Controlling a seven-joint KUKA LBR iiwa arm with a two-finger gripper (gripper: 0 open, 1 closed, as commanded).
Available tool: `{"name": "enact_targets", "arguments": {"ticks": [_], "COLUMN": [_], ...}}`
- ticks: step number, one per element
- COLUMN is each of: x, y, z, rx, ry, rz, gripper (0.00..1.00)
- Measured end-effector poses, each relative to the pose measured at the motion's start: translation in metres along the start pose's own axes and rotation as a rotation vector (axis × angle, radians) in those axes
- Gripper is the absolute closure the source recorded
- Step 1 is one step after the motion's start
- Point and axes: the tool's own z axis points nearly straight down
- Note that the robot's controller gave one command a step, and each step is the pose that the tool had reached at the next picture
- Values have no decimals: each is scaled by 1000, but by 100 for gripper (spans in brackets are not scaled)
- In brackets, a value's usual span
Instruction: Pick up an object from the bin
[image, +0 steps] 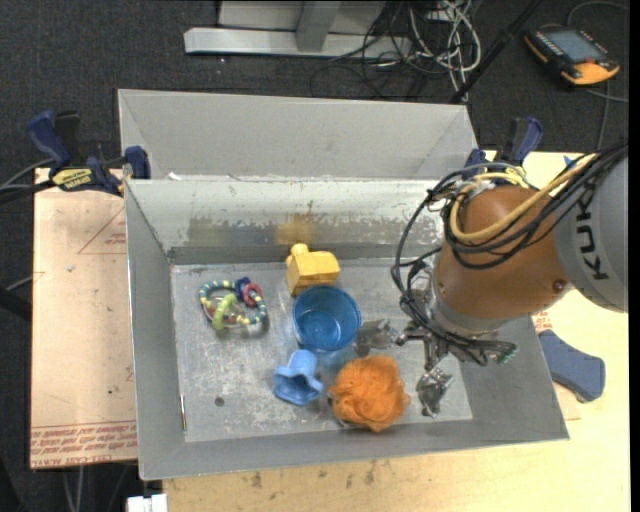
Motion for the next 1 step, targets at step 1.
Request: {"name": "enact_targets", "arguments": {"ticks": [1], "x": [-63], "y": [9], "z": [74], "rx": [-3], "ry": [1], "rz": [-105], "gripper": [100]}}
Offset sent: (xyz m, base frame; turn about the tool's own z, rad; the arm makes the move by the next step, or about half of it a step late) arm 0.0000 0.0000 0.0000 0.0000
